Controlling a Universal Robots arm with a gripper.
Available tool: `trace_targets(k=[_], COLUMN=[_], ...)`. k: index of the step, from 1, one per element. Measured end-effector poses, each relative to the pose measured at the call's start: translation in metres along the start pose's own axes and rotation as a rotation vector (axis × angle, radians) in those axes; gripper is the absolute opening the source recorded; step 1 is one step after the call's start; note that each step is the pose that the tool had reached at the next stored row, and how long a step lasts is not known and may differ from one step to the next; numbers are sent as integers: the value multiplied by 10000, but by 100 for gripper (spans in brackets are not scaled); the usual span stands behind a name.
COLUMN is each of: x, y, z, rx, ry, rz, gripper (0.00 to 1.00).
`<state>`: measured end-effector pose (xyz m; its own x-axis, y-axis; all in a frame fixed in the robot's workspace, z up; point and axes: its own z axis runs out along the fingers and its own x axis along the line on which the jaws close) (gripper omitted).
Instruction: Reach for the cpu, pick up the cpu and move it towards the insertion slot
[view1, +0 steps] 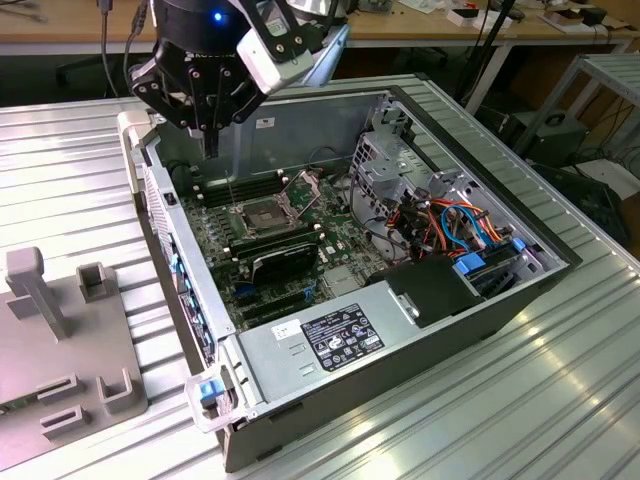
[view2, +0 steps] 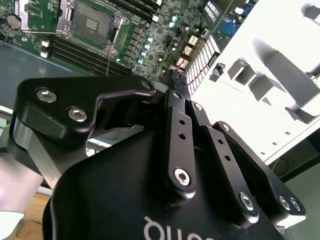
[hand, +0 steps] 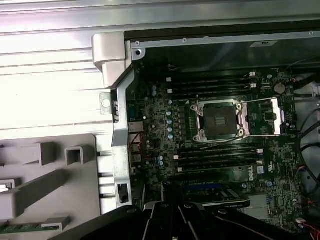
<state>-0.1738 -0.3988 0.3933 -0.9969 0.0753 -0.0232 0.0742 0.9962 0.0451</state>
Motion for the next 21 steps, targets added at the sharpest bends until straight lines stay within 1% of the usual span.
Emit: trace_targets(k=[21], x=[139], y=[-11], z=[-4], rx=[1], ry=[0], rz=[0], gripper=[11])
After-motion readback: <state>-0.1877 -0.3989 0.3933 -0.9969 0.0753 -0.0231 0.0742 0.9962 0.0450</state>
